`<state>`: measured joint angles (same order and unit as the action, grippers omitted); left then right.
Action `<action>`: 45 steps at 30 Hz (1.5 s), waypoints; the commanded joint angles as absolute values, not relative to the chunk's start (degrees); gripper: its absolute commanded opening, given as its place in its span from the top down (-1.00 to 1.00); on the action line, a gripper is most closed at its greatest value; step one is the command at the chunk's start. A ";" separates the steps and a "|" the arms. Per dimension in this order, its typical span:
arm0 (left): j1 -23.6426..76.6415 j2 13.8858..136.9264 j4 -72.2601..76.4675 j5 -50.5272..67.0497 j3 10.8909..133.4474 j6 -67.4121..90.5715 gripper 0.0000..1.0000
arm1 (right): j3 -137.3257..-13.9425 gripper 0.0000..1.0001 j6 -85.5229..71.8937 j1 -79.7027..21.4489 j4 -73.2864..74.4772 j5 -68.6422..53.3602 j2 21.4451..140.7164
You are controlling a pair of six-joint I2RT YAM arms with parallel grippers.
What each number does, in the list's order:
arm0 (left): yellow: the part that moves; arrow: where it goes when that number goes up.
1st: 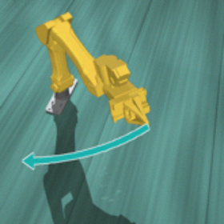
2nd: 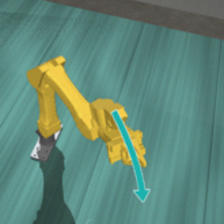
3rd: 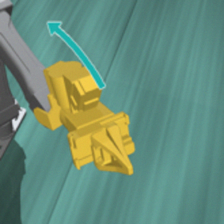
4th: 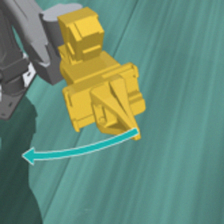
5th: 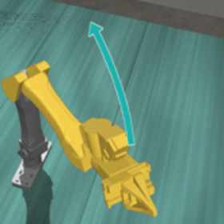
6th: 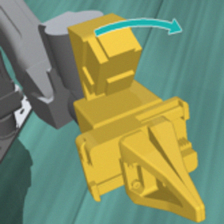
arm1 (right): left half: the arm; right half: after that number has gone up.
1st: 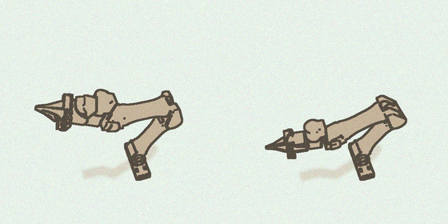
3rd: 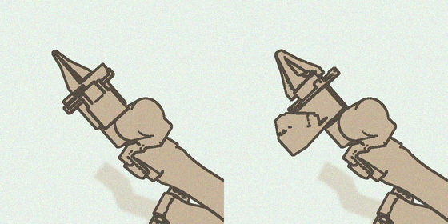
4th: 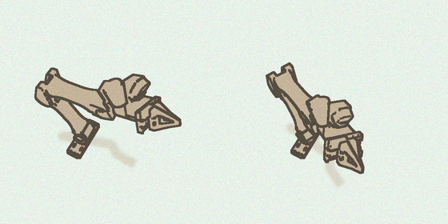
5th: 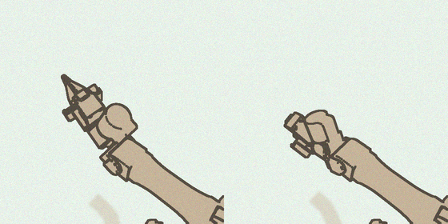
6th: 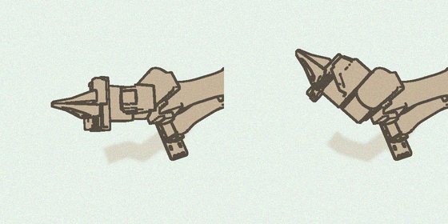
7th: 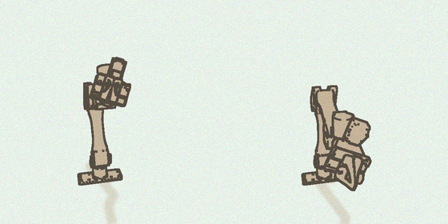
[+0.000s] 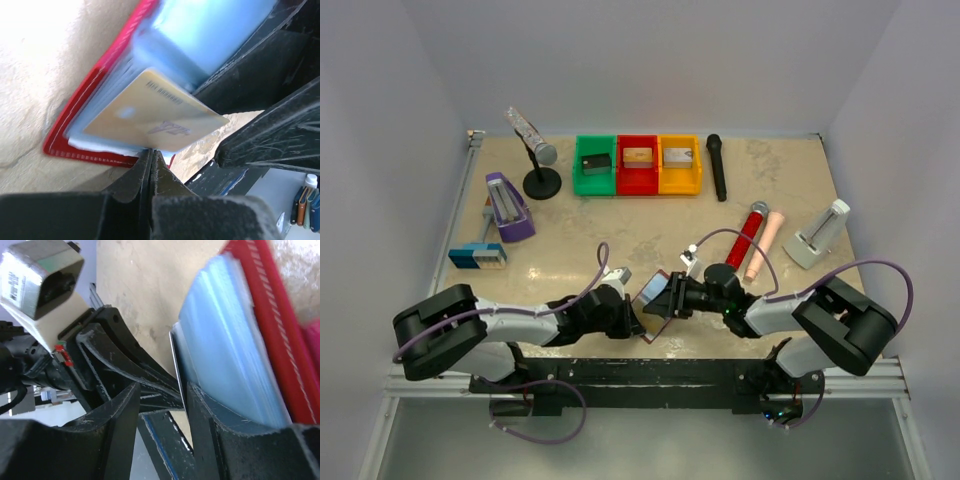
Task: Take the credit cards out of the card holder
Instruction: Remove the credit card from the card holder.
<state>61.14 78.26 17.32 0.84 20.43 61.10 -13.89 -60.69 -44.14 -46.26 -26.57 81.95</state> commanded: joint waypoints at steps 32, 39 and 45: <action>60.73 75.76 12.48 -4.22 21.53 58.80 1.00 | -16.26 0.06 -61.17 -45.97 -42.10 -31.46 83.94; 60.73 76.73 12.66 -3.34 22.85 58.27 1.00 | -16.96 0.07 -60.91 -46.05 -41.22 -31.82 84.20; 60.73 77.08 12.48 -3.34 22.15 58.62 1.00 | -17.23 0.07 -60.47 -46.05 -39.82 -31.91 83.94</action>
<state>61.04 76.01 12.36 -3.09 21.32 60.16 -15.27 -60.64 -45.39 -38.59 -29.80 84.09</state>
